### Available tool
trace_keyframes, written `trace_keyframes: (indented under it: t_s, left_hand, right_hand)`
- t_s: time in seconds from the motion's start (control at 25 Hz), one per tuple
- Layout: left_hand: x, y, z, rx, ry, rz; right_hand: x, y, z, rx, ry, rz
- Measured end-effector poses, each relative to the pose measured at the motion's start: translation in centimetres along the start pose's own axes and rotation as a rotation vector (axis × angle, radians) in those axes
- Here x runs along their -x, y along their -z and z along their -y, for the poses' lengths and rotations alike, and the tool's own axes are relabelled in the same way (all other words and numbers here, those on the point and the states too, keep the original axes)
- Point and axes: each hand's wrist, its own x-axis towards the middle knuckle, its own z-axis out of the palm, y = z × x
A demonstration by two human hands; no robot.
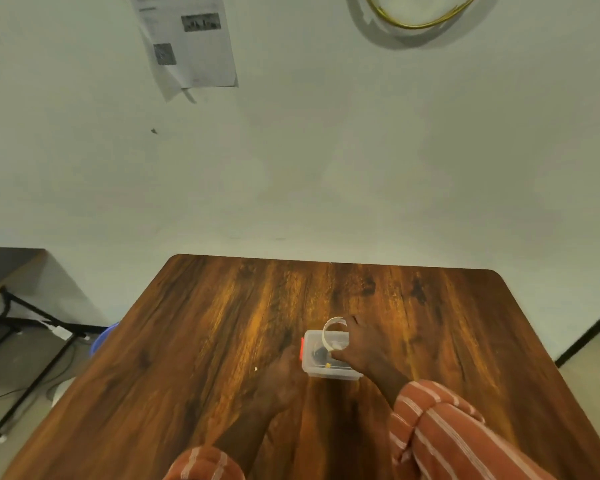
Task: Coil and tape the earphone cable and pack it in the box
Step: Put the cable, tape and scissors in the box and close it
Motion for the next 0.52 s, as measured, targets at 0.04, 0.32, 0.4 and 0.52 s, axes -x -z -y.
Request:
trace_keyframes:
  t_s: [0.04, 0.32, 0.4, 0.52]
  left_hand:
    - [0.7, 0.2, 0.6, -0.036, -0.002, 0.000]
    - [1.8, 1.0, 5.1, -0.208, -0.003, 0.039]
    - [1.5, 1.0, 4.7, -0.201, 0.043, 0.013]
    - [-0.2, -0.2, 4.2, -0.162, 0.080, -0.041]
  right_hand:
    - [-0.6, -0.9, 0.8, 0.039, 0.031, 0.037]
    - [1.1, -3.3, 3.2, 0.008, 0.055, 0.095]
    - [3.9, -2.8, 0.9, -0.100, -0.073, -0.016]
    - [10.7, -4.2, -4.2, -0.093, -0.362, -0.048]
